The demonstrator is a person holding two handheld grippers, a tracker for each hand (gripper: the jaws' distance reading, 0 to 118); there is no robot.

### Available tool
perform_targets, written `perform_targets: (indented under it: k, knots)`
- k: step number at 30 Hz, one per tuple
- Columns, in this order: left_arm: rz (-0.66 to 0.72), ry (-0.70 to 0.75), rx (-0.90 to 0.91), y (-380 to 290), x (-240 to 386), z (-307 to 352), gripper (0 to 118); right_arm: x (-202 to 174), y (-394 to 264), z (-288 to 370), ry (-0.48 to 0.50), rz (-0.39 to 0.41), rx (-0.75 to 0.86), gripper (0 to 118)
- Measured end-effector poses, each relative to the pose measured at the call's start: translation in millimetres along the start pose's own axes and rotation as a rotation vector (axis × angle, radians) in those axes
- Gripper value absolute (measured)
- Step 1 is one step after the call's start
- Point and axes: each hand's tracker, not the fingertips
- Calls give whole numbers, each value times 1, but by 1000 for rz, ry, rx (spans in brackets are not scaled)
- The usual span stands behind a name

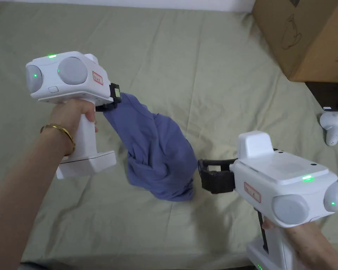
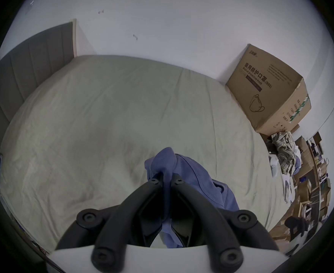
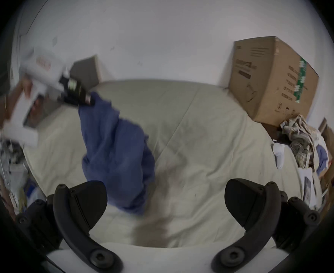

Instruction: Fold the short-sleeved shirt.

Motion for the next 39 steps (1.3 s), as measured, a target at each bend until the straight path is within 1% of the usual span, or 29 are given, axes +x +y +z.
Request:
perform_targets:
  k: [1,2,3,4,6,8,9,10,11,13,14,15,16,17,18,20,24,27,28,33,39]
  knots:
    - [1,4,5,1,-2,0,4,-5,-5,-7,-16,44,-25,117]
    - [1,9,9,1,-6,2,4,-10,-10,-16,-11,93,-72,117]
    - [1,16,11,1,-9,4,4,-14,-14,-26,17,138,-126,117]
    - [3,20,13,0,-13,5,4,-22,-20,-29,37,167,-157,117]
    - [5,24,16,-1,-18,4,4,-33,-26,-46,31,180,-185,117]
    - [12,31,13,-2,-24,5,4,-39,-30,-65,12,161,-202,117]
    - [14,34,10,-3,-25,4,4,-42,-30,-74,14,153,-214,115]
    - [17,36,7,-4,-27,3,4,-44,-30,-81,23,148,-224,111]
    - [19,40,4,-5,-30,3,4,-48,-30,-87,41,150,-237,104]
    - [25,47,1,-6,-34,1,4,-56,-30,-95,59,180,-256,78]
    - [30,48,-1,-7,-36,0,4,-59,-30,-99,71,209,-270,67]
    - [36,50,-4,-7,-38,-1,4,-62,-30,-100,94,232,-287,50]
    - [41,52,-8,-8,-39,-2,4,-63,-31,-101,125,231,-307,37]
    - [48,54,-12,-9,-40,-3,4,-63,-31,-102,149,214,-327,27]
    - [52,54,-13,-10,-41,-3,4,-62,-29,-102,148,202,-336,18]
    - [64,52,-13,-12,-44,-4,4,-52,-27,-97,179,152,-334,14]
    - [103,47,5,-12,-48,3,4,-27,-18,-71,228,45,-286,11]
    - [142,39,49,-8,-55,18,4,-6,-4,-37,213,5,-203,10]
    - [154,30,74,-6,-58,26,4,2,3,-23,211,-21,-172,9]
    - [174,45,191,10,-70,74,4,49,41,46,188,-174,12,8]
    - [195,51,372,39,-92,152,4,103,93,134,182,-305,241,5]
